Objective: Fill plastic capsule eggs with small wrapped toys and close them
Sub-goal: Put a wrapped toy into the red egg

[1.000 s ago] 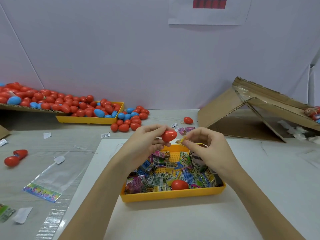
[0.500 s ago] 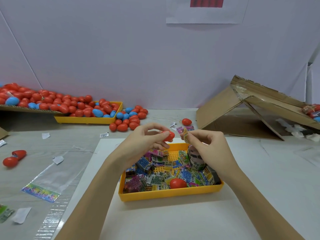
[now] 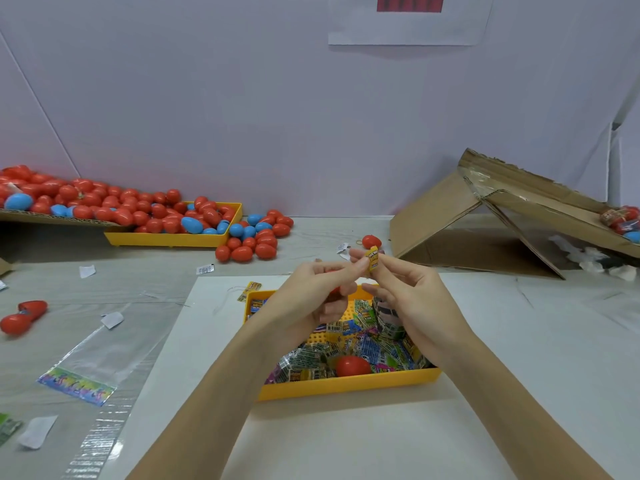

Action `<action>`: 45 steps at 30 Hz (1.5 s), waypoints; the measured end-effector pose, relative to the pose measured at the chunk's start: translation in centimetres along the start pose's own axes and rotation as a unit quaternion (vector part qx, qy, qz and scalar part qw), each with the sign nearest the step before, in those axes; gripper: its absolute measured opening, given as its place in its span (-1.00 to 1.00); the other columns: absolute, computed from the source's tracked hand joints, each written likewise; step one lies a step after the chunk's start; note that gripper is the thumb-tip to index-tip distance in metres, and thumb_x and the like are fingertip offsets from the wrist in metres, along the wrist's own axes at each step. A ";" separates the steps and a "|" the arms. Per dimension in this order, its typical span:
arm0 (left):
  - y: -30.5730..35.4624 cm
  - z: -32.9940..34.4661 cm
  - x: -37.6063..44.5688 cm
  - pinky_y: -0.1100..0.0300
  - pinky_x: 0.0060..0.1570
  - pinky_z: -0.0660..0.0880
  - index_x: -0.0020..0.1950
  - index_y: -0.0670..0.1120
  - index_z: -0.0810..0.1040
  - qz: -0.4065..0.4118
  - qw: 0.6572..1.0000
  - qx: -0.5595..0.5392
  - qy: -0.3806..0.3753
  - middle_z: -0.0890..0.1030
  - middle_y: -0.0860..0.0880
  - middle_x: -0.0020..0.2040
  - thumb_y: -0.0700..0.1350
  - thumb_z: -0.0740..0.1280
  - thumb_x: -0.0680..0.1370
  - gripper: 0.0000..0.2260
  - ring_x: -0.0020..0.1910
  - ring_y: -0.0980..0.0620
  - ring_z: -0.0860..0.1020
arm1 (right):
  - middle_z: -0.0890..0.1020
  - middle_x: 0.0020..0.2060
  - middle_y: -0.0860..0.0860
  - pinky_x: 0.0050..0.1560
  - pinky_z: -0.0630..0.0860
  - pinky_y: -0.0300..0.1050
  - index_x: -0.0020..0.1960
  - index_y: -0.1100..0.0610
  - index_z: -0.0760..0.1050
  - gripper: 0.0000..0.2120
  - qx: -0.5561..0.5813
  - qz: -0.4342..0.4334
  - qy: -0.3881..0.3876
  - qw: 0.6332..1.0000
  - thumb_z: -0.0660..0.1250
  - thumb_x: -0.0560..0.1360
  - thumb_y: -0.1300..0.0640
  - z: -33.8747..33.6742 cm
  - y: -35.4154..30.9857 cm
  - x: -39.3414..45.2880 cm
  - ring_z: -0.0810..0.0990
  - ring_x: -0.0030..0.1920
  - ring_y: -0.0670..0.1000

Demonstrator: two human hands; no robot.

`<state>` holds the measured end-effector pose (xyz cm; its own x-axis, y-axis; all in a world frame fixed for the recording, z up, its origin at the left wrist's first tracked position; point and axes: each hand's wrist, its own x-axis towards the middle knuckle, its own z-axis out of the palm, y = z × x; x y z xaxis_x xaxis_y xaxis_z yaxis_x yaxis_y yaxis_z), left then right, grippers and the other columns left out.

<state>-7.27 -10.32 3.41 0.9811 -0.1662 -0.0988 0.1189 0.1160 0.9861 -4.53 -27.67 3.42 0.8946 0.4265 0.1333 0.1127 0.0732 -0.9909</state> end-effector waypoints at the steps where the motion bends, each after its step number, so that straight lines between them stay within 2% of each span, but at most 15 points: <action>1: -0.1 0.0 0.0 0.29 -0.47 0.21 -0.04 -0.09 0.57 -0.003 1.000 -0.024 -0.002 0.39 0.04 -0.28 0.12 0.49 0.54 -0.71 -0.45 0.10 0.25 | 0.72 0.17 -0.17 0.00 0.56 -0.40 0.24 -0.19 0.67 -0.75 0.007 -0.001 -0.010 1.000 0.30 0.64 -0.09 0.0 0.0 0.0 0.65 0.22 -0.20; 4: -0.2 0.0 0.1 0.28 -0.46 0.20 -0.14 -0.02 0.59 -0.021 0.996 -0.092 0.002 0.42 0.06 -0.28 0.05 0.54 0.50 -0.80 -0.44 0.11 0.25 | 0.70 0.23 -0.11 0.27 0.53 -0.16 0.28 -0.12 0.66 -0.73 0.028 -0.005 -0.018 0.999 0.30 0.65 -0.06 0.1 0.0 0.2 0.62 0.30 -0.11; 6: -0.2 -0.1 0.1 0.28 -0.46 0.20 -0.20 0.02 0.62 -0.026 0.993 -0.118 0.007 0.41 0.07 -0.28 0.02 0.55 0.49 -0.83 -0.44 0.12 0.25 | 0.69 0.25 -0.10 0.35 0.48 -0.05 0.29 -0.10 0.66 -0.73 0.031 -0.009 -0.017 0.999 0.31 0.64 -0.06 0.1 0.1 0.2 0.61 0.32 -0.10; 9: -0.1 -0.4 0.1 0.29 -0.48 0.24 -0.17 -0.01 0.66 -0.022 0.991 -0.131 0.011 0.41 0.07 -0.29 -0.01 0.55 0.49 -0.87 -0.46 0.13 0.27 | 0.69 0.25 -0.12 0.28 0.53 -0.11 0.30 -0.11 0.65 -0.72 0.020 -0.016 -0.010 1.000 0.31 0.64 -0.05 0.2 0.1 0.2 0.63 0.29 -0.12; 10: -0.1 -0.5 0.1 0.29 -0.49 0.25 -0.11 -0.04 0.69 -0.017 0.991 -0.134 0.018 0.43 0.07 -0.30 -0.03 0.55 0.48 -0.89 -0.46 0.13 0.28 | 0.69 0.23 -0.12 0.21 0.56 -0.16 0.31 -0.09 0.64 -0.72 0.021 -0.016 -0.003 1.000 0.30 0.65 -0.05 0.2 0.1 0.2 0.64 0.27 -0.12; 12: 0.0 -0.8 0.1 0.30 -0.49 0.24 0.01 -0.10 0.70 0.003 0.993 -0.114 0.040 0.42 0.05 -0.32 -0.03 0.57 0.45 -0.79 -0.47 0.13 0.28 | 0.72 0.18 -0.07 -0.01 0.61 -0.28 0.30 -0.04 0.64 -0.70 0.041 -0.005 0.016 0.999 0.27 0.65 -0.07 0.1 -0.2 0.2 0.69 0.20 -0.08; 14: 0.0 -1.0 0.1 0.31 -0.48 0.25 -0.06 -0.06 0.71 0.036 0.996 -0.035 0.068 0.38 0.04 -0.40 0.04 0.59 0.41 -0.77 -0.48 0.11 0.27 | 0.75 0.08 -0.02 -0.17 0.59 -0.33 0.25 0.00 0.65 -0.68 0.029 -0.007 0.033 0.999 0.29 0.62 -0.11 0.1 -0.4 0.0 0.73 0.10 -0.06; 17: -0.2 -1.4 0.2 0.31 -0.47 0.28 -0.17 -0.01 0.72 0.071 0.991 0.039 0.102 0.41 0.03 -0.46 0.07 0.62 0.39 -0.80 -0.49 0.09 0.29 | 0.77 -0.07 -0.03 -0.23 0.58 -0.35 0.18 0.02 0.66 -0.75 -0.047 -0.039 0.056 0.997 0.42 0.56 -0.05 0.0 -0.3 0.0 0.75 -0.04 -0.07; 22: -0.3 -1.7 0.1 0.32 -0.48 0.32 -0.16 -0.01 0.72 0.080 0.990 0.048 0.110 0.45 0.06 -0.45 0.06 0.62 0.39 -0.81 -0.49 0.12 0.34 | 0.77 -0.10 0.03 -0.21 0.59 -0.35 0.17 0.10 0.67 -0.83 -0.033 -0.047 0.033 0.998 0.44 0.58 0.18 -0.4 0.1 0.2 0.76 -0.07 -0.03; 27: -0.2 -1.8 0.0 0.34 -0.50 0.34 -0.01 -0.07 0.69 0.072 0.988 0.066 0.119 0.47 0.07 -0.45 0.07 0.63 0.37 -0.68 -0.50 0.14 0.37 | 0.77 -0.12 0.09 -0.10 0.64 -0.27 0.13 0.16 0.67 -0.84 -0.020 -0.051 0.045 0.997 0.46 0.56 0.20 -0.6 0.5 0.4 0.77 -0.07 0.03; 30: -0.1 -1.7 -0.1 0.36 -0.46 0.38 -0.08 -0.04 0.67 0.077 0.984 0.088 0.133 0.49 0.11 -0.43 0.01 0.61 0.44 -0.80 -0.48 0.15 0.41 | 0.76 -0.13 0.08 -0.13 0.63 -0.26 0.12 0.15 0.65 -0.84 -0.025 -0.056 0.058 0.996 0.48 0.55 0.16 -0.4 0.6 0.5 0.76 -0.11 0.03; 33: 0.0 -1.8 -0.3 0.38 -0.35 0.46 -0.12 0.03 0.72 0.091 0.974 0.143 0.152 0.59 0.15 -0.35 0.05 0.58 0.47 -0.87 -0.39 0.19 0.51 | 0.73 -0.03 -0.02 -0.15 0.64 -0.24 0.17 0.03 0.62 -0.81 -0.084 -0.092 0.065 0.990 0.48 0.56 0.10 -0.2 0.5 0.5 0.76 -0.09 -0.02; 37: 0.4 -2.0 -0.5 0.32 -0.23 0.55 -0.08 0.03 0.72 0.141 0.948 0.249 0.142 0.69 -0.03 -0.21 0.03 0.54 0.52 -0.90 -0.26 0.15 0.60 | 0.74 -0.12 -0.11 -0.02 0.63 -0.25 0.05 0.04 0.66 -0.92 -0.174 -0.128 0.044 0.975 0.47 0.56 0.08 -0.5 0.5 0.5 0.72 -0.06 -0.11; 42: 0.4 -2.2 -0.5 0.36 -0.33 0.45 -0.09 0.03 0.70 0.175 0.920 0.333 0.107 0.57 0.16 -0.38 -0.02 0.52 0.54 -0.94 -0.38 0.21 0.51 | 0.71 -0.18 -0.16 -0.09 0.59 -0.35 -0.01 0.02 0.64 -0.95 -0.230 -0.144 0.054 0.961 0.47 0.56 0.06 -0.3 0.8 0.5 0.69 -0.09 -0.17; 45: 0.3 -2.3 -0.4 0.29 -0.34 0.47 -0.10 0.05 0.70 0.179 0.913 0.350 0.109 0.58 0.12 -0.38 0.01 0.52 0.54 -0.93 -0.38 0.16 0.52 | 0.70 -0.14 -0.14 -0.07 0.61 -0.34 0.00 0.04 0.63 -0.93 -0.262 -0.166 0.055 0.949 0.50 0.54 0.09 -0.3 0.9 0.5 0.69 -0.07 -0.16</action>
<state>-7.29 -7.96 3.43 0.9543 -0.0326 0.2970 -0.2665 -0.5418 0.7971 -3.83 -27.61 2.59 0.8087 0.3602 0.4650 0.5700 -0.2843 -0.7709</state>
